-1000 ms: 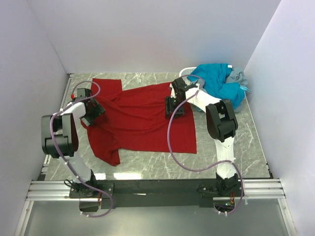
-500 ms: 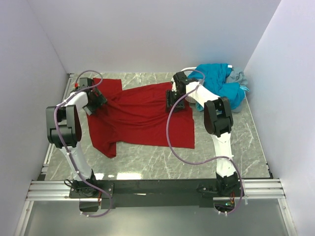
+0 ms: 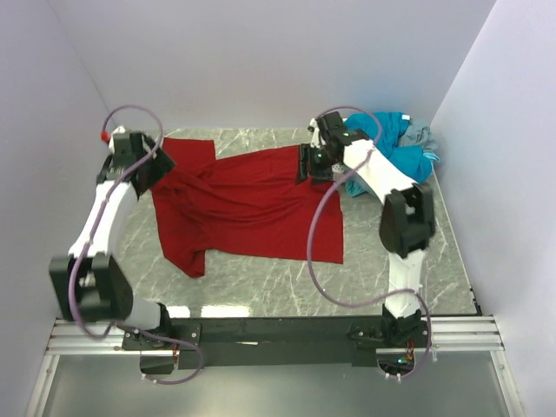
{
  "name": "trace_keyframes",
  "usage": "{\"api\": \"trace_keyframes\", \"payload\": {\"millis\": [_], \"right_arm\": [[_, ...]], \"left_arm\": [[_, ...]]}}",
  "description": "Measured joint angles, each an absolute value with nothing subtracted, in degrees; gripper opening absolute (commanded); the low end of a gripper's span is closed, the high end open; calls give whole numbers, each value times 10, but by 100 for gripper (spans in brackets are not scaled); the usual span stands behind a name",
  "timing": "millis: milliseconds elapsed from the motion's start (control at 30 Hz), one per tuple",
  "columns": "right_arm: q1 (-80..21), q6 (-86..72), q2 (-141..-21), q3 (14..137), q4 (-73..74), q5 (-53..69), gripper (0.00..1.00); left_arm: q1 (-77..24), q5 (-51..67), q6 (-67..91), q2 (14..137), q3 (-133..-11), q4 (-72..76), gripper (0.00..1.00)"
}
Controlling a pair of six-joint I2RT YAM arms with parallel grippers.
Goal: Fold and stack the t-shirts
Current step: Flatten the tshirt out
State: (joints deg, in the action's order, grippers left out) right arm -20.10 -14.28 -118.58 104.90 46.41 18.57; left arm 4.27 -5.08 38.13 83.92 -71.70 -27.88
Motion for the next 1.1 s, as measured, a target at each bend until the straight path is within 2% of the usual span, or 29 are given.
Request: {"api": "trace_keyframes", "payload": {"millis": [200,400,633,933,1100], "right_arm": [[-201,-150,-1049,894,441,181,62],[-201,-163,-990,758,422,172,62],[-201,-179,-955,674,394,154,62],[-201,-205,-914,591,377,94,61],[-201,-217,-895,562,375,77,61]], "left_arm": [[43,-81,406,750,-564,-315,81],[43,-96,441,696,-451,-371,76],[43,-94,481,652,-405,-384,70],[43,-94,533,654,-366,-392,69],[43,-99,552,650,-366,-395,60]]}}
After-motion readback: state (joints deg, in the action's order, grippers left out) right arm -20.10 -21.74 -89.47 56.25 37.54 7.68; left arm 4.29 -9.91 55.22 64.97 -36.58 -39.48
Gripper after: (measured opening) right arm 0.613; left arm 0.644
